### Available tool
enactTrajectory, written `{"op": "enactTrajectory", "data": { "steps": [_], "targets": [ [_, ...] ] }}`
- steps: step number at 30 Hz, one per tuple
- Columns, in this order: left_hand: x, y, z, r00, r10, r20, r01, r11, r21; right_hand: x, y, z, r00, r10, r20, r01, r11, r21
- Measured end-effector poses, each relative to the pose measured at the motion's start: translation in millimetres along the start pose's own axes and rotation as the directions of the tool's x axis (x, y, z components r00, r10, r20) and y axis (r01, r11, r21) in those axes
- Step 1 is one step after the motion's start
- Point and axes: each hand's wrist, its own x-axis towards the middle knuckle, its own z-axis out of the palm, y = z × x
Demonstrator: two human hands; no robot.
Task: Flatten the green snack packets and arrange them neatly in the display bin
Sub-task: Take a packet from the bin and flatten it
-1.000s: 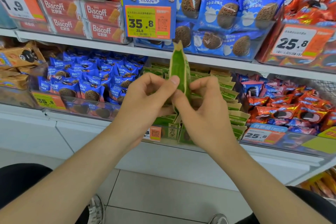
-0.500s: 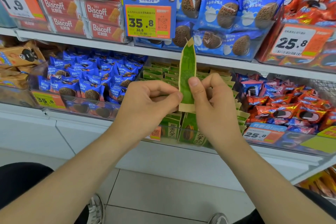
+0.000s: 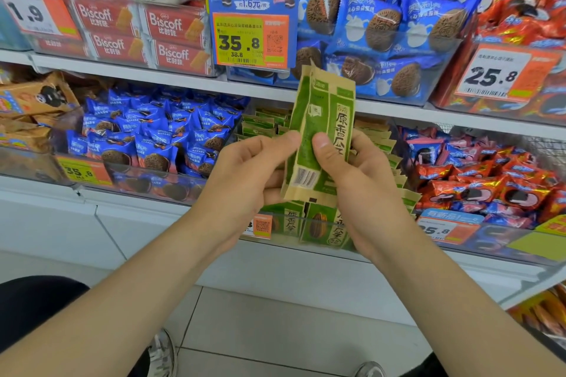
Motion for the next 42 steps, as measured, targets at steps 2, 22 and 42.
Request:
{"op": "enactTrajectory", "data": {
  "steps": [2, 22, 42],
  "targets": [
    [-0.1, 1.5, 0.4, 1.0, -0.019, 0.01, 0.019, 0.999, 0.042, 0.0, 1.2, 0.6, 0.999, -0.041, -0.009, 0.04, 0.995, -0.09],
    [-1.0, 0.6, -1.7, 0.949, 0.216, -0.231, -0.17, 0.965, 0.2, -1.8, 3.5, -5.4, 0.951, -0.277, -0.138, 0.24, 0.941, -0.237],
    [-6.0, 3.5, 1.4, 0.996, 0.083, 0.026, -0.086, 0.967, 0.238, -2.3, 6.0, -6.7, 0.997, -0.05, -0.054, 0.051, 0.999, 0.008]
  ]
}}
